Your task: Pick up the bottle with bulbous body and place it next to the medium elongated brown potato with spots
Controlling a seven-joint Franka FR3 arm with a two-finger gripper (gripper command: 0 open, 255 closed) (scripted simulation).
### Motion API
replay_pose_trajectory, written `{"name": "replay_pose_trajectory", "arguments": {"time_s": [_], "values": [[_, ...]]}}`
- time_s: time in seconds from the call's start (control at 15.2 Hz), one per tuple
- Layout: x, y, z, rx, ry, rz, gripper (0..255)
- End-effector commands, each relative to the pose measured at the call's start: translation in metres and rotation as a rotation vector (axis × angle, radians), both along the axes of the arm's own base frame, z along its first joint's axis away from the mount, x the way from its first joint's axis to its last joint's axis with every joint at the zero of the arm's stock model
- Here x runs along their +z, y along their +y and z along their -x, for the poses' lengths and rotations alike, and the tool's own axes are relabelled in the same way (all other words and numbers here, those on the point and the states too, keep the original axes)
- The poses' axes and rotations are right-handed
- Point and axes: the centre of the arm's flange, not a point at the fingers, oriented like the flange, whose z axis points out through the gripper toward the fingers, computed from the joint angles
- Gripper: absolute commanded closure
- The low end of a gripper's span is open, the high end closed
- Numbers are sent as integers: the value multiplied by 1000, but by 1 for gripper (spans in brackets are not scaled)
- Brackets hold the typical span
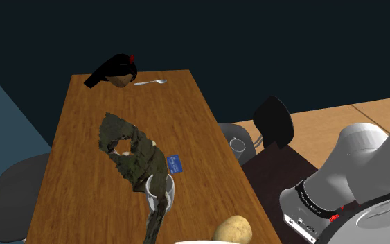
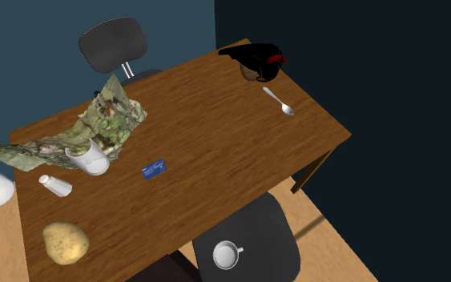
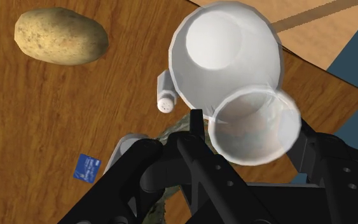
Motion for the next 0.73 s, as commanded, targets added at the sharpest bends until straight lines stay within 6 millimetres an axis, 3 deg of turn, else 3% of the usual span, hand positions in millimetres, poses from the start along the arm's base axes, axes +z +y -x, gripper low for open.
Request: {"name": "replay_pose_trajectory", "arguments": {"time_s": [0.0,0.66], "values": [[-11,-1,0,0,0,-1,255],[-64,-1,0,0,0,-1,255]]}}
